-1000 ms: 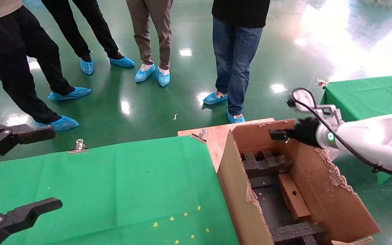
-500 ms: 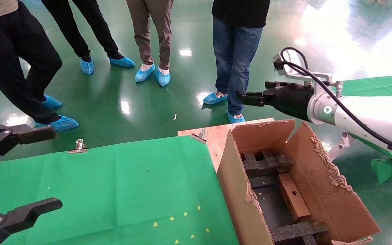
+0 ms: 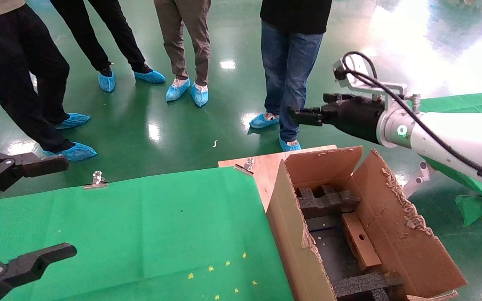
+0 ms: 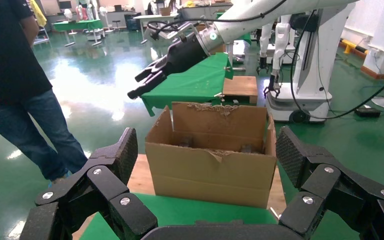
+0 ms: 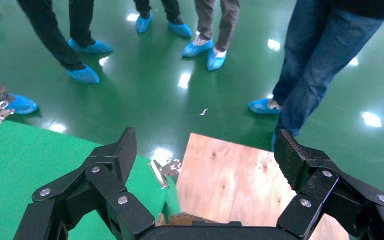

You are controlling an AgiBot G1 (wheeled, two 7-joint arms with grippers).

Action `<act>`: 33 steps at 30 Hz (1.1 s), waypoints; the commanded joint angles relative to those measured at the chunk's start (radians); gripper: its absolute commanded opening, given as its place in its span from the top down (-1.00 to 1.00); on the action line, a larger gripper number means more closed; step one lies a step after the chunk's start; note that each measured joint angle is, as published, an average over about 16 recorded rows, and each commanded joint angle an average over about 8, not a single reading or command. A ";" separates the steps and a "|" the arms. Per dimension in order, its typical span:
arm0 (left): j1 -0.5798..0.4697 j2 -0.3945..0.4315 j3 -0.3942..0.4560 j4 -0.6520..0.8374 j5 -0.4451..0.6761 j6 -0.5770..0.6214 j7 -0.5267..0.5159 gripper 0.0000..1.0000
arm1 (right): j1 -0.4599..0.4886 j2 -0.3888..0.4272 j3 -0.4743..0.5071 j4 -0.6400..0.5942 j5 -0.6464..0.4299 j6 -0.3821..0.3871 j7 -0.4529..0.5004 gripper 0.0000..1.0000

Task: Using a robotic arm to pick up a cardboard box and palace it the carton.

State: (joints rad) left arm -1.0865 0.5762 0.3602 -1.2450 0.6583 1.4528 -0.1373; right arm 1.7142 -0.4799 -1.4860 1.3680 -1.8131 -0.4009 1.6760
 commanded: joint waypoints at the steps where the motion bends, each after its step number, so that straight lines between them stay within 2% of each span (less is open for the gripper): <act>1: 0.000 0.000 0.000 0.000 0.000 0.000 0.000 -1.00 | -0.018 -0.004 0.034 -0.002 0.032 -0.030 -0.043 -1.00; 33: 0.000 0.000 0.000 0.000 0.000 0.000 0.000 -1.00 | -0.392 -0.080 0.739 -0.051 0.664 -0.670 -0.912 -1.00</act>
State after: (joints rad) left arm -1.0865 0.5762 0.3603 -1.2449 0.6582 1.4528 -0.1372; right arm 1.3226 -0.5602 -0.7472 1.3167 -1.1497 -1.0709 0.7643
